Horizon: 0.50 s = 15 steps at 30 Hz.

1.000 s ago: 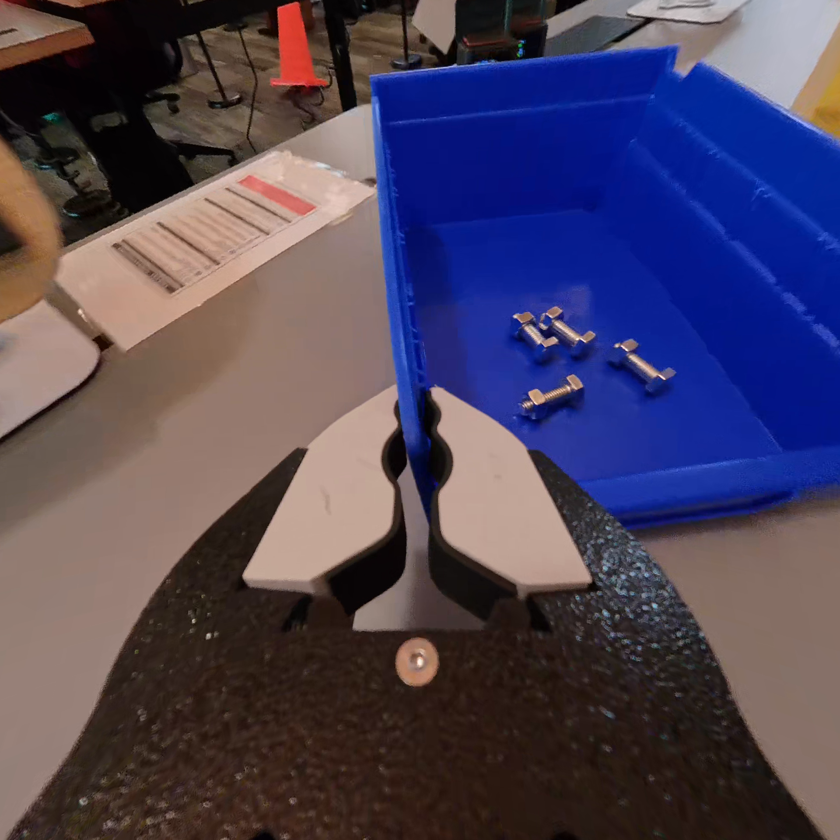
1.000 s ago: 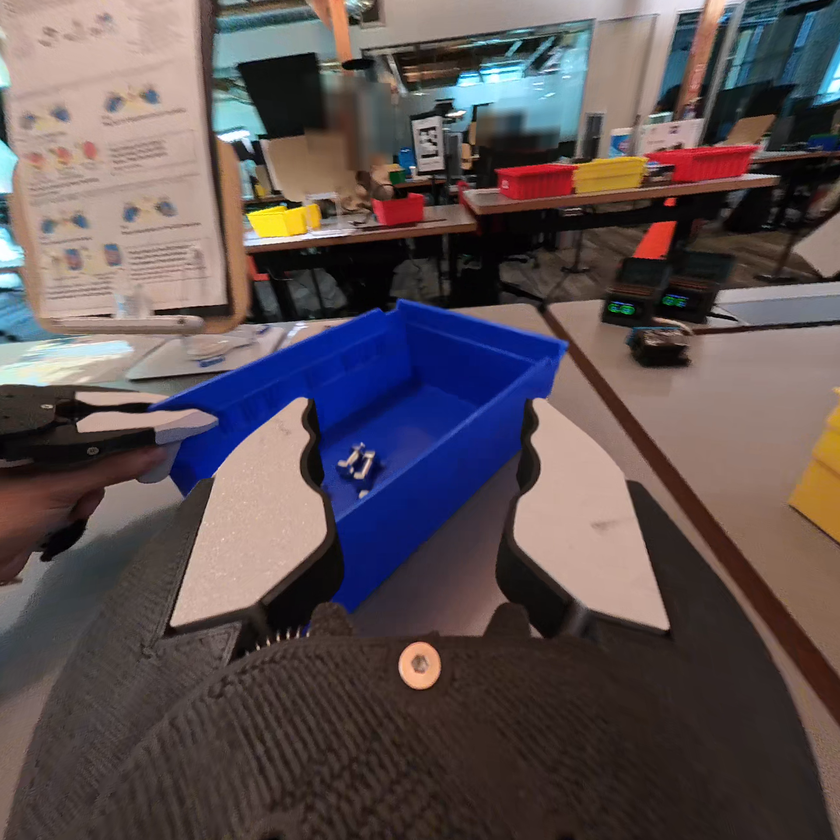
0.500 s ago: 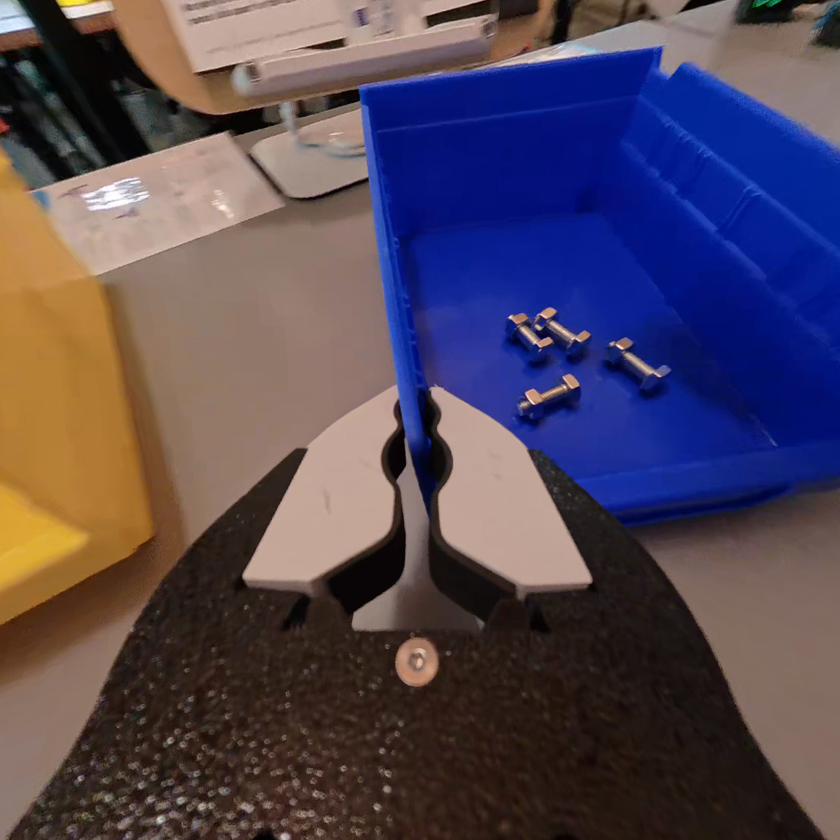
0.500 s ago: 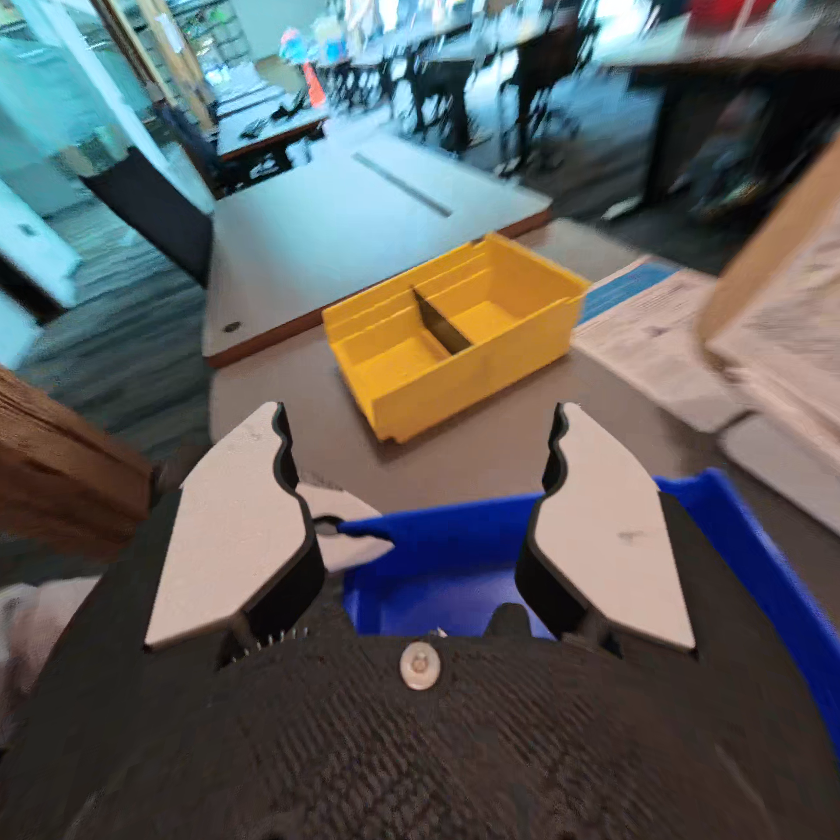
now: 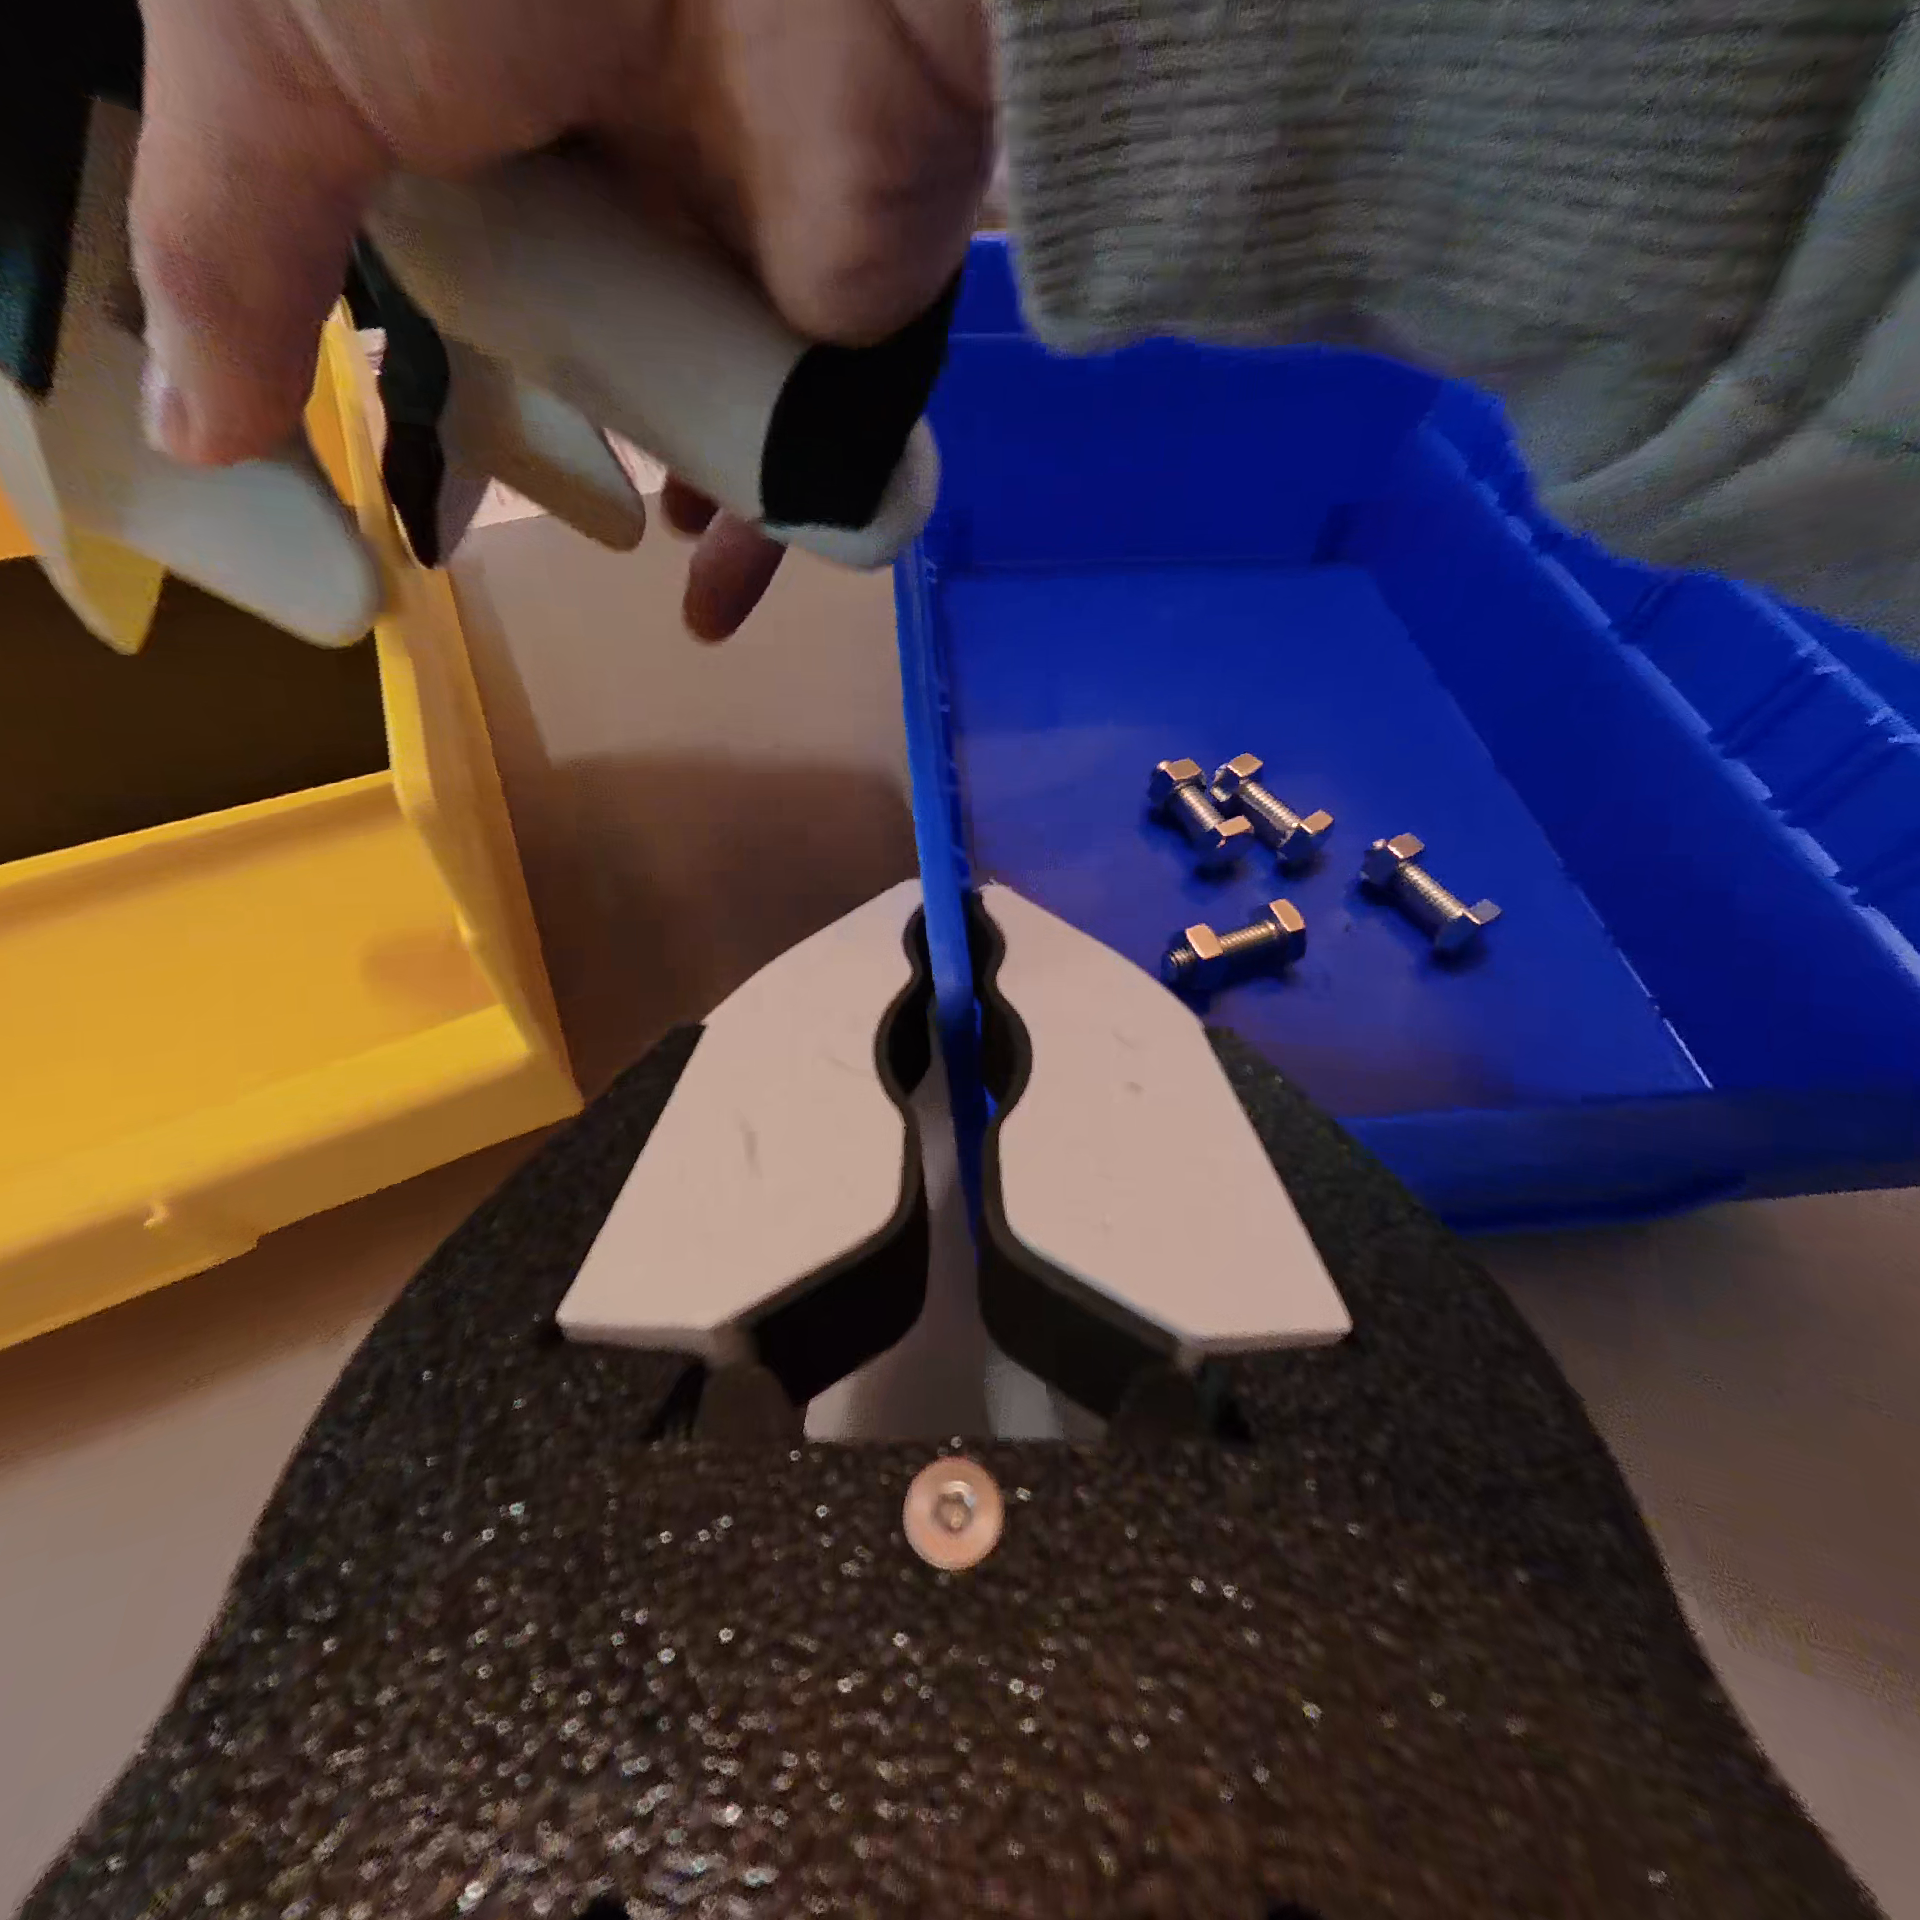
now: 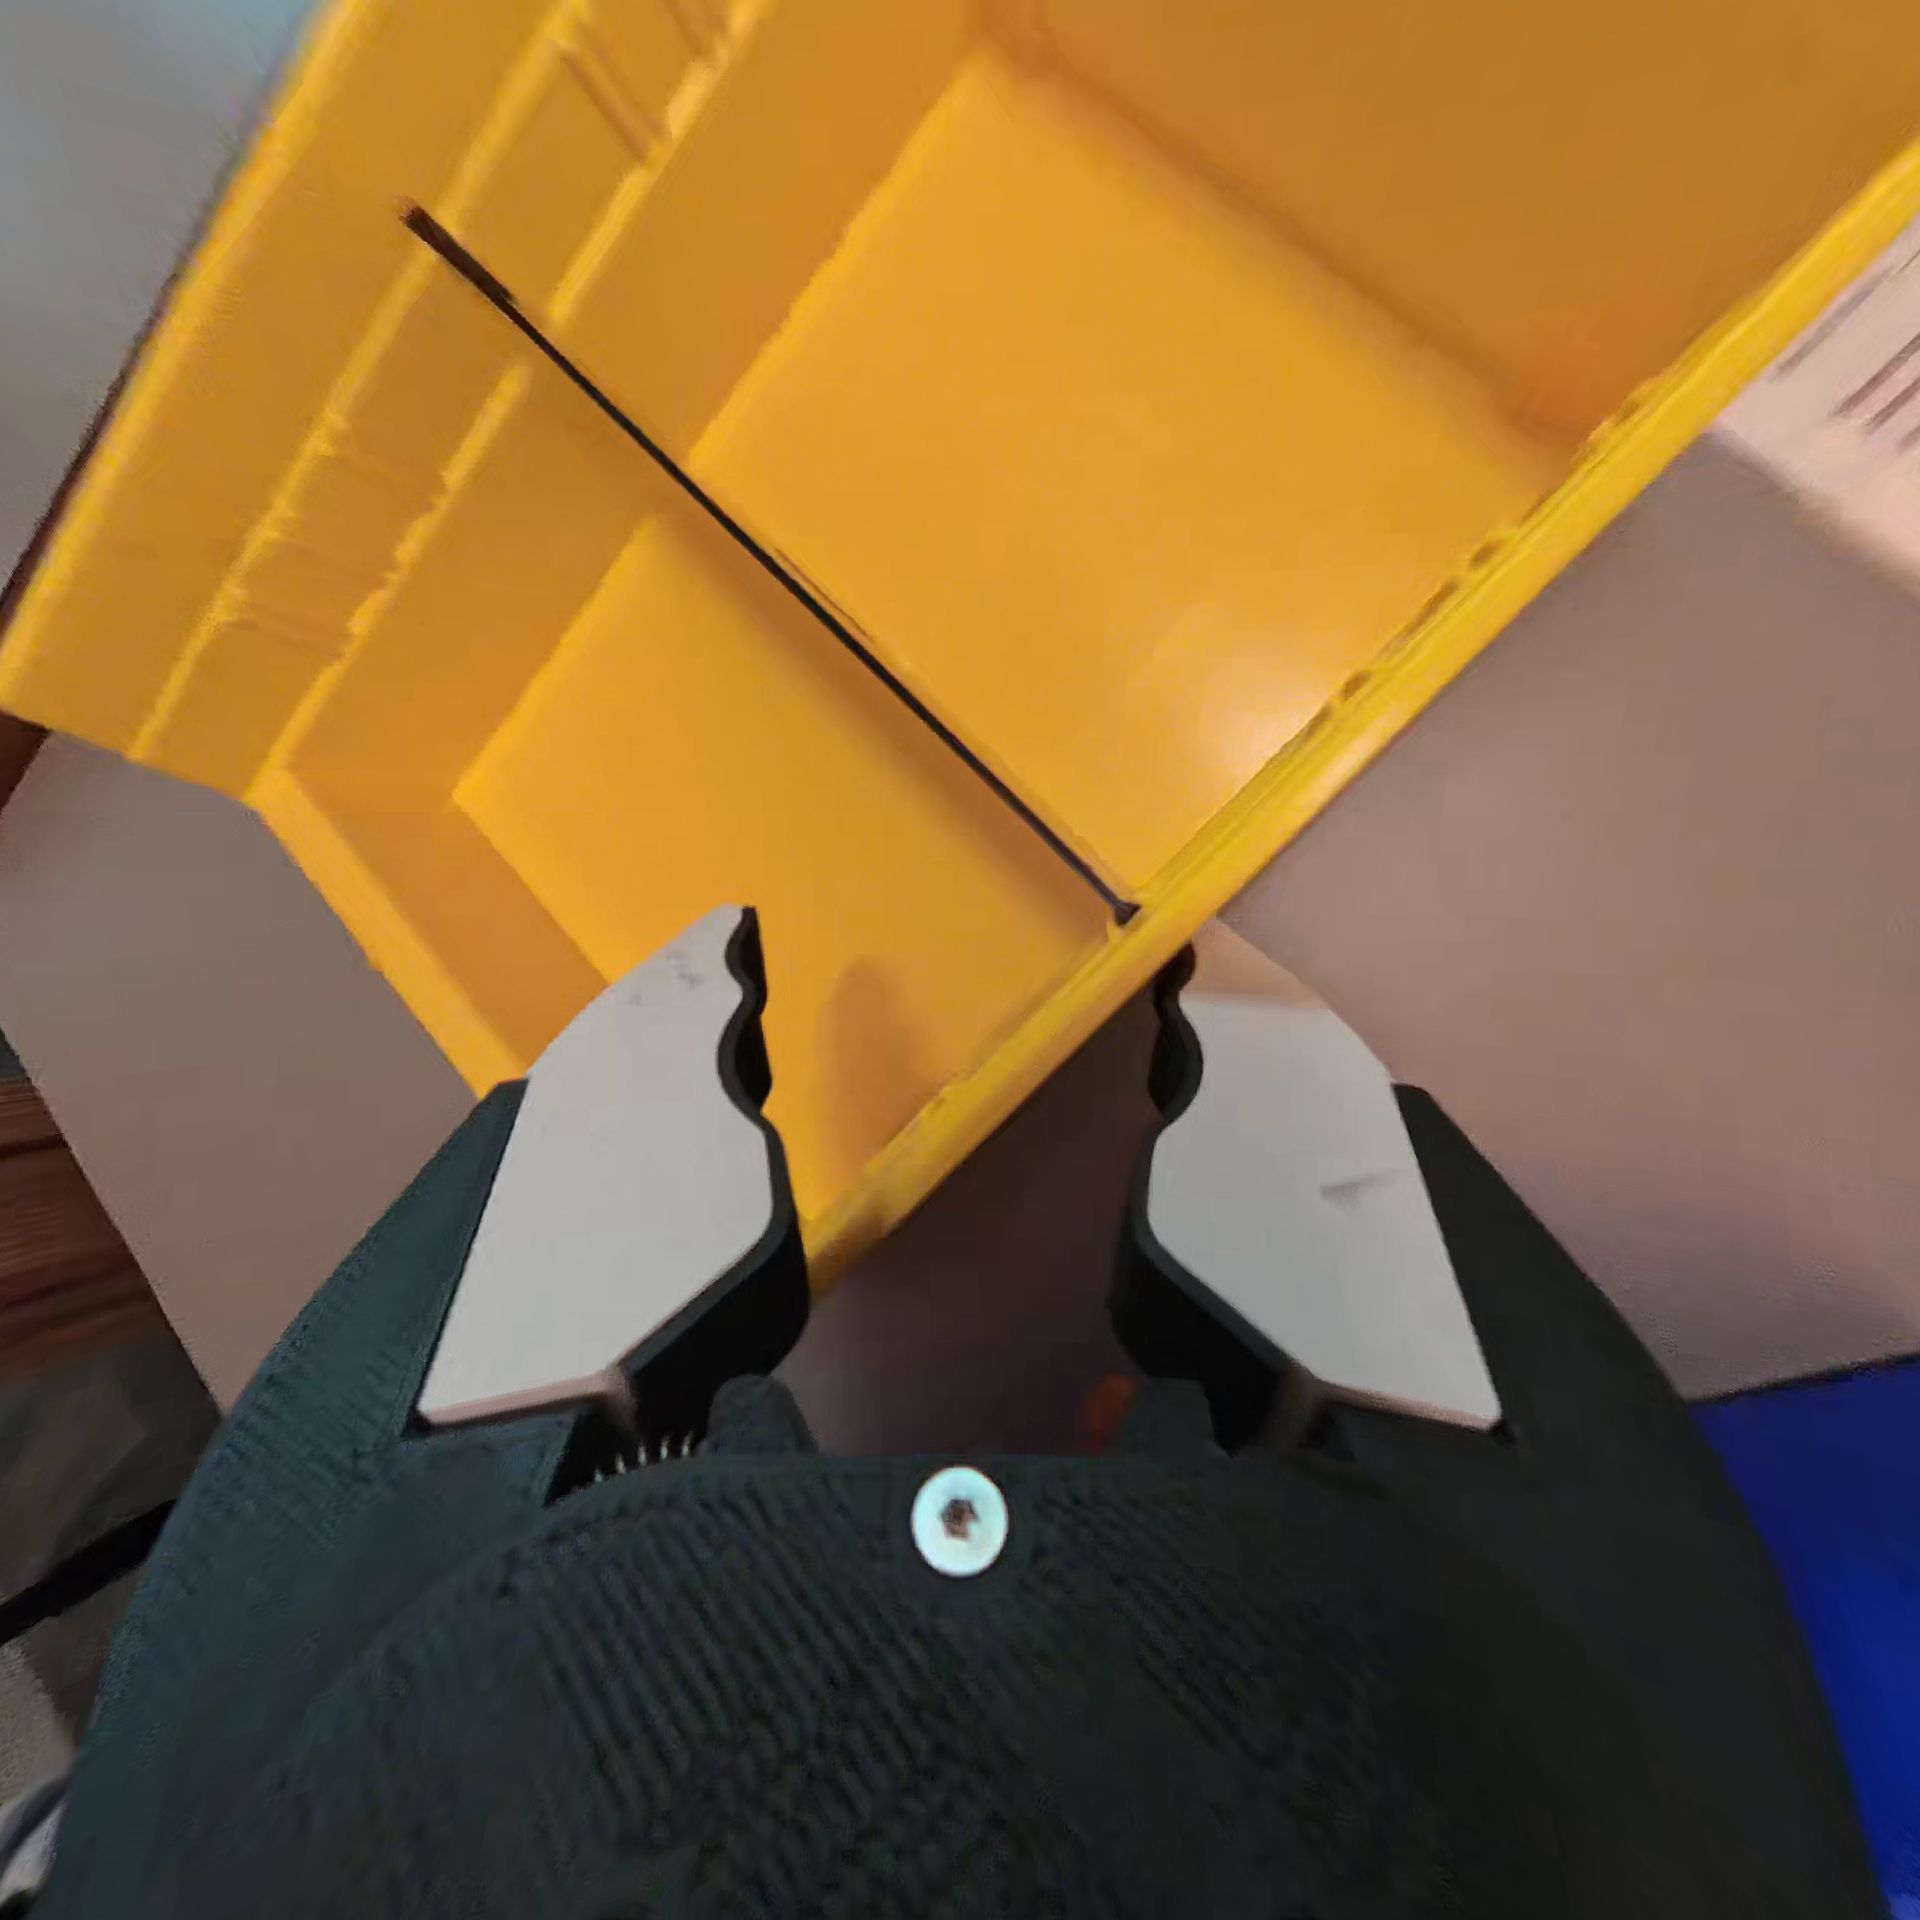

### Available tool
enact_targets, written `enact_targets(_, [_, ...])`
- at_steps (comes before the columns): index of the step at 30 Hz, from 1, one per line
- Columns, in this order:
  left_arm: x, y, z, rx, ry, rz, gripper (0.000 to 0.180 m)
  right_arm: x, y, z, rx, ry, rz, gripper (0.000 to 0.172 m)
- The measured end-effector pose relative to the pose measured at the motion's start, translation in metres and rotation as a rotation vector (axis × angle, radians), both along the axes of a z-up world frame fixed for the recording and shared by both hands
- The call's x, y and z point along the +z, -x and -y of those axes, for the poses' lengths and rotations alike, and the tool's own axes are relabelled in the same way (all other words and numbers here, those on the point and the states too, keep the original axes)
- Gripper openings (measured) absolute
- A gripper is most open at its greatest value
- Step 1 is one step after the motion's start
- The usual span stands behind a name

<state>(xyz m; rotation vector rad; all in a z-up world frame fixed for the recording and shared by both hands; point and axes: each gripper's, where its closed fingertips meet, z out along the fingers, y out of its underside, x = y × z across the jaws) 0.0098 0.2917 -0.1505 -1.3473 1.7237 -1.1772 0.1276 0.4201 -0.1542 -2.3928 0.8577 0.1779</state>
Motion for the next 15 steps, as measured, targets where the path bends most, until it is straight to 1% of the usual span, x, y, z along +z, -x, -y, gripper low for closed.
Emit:
enact_targets(1, [0.0,-0.001,0.0,-0.005,0.008,0.004,0.004,-0.01,0.004,-0.001,0.002,0.029,-0.049,0.075])
enact_targets(2, [0.0,-0.001,0.0,-0.01,0.016,0.008,0.003,-0.022,0.007,0.0,0.0,0.073,-0.081,0.072])
enact_targets(3, [0.0,-0.001,0.0,-0.013,0.023,0.011,0.003,-0.032,0.007,0.0,-0.008,0.107,-0.09,0.067])
enact_targets(4, [0.001,-0.002,-0.001,-0.013,0.028,0.015,0.003,-0.04,0.006,-0.002,-0.022,0.118,-0.095,0.065])
enact_targets(5, [0.001,-0.003,-0.001,-0.014,0.031,0.021,0.003,-0.047,0.0,0.0,-0.045,0.158,-0.072,0.052])
enact_targets(6, [0.001,-0.004,-0.002,-0.013,0.032,0.027,0.003,-0.05,-0.006,0.001,-0.058,0.191,-0.045,0.047])
enact_targets(7, [0.002,-0.004,-0.003,-0.011,0.028,0.034,0.003,-0.05,-0.01,-0.002,-0.075,0.18,-0.053,0.042])
enact_targets(9, [0.002,-0.005,-0.004,-0.008,0.01,0.045,0.003,-0.05,-0.011,-0.006,-0.023,0.206,-0.048,0.031])
enact_targets(12, [0.002,-0.005,-0.005,-0.006,-0.022,0.055,0.003,-0.039,-0.014,-0.01,-0.031,0.233,-0.061,0.031])
enact_targets(15, [0.002,-0.003,-0.008,-0.006,-0.028,0.06,0.003,-0.008,-0.019,-0.007,-0.008,0.273,-0.058,0.032])
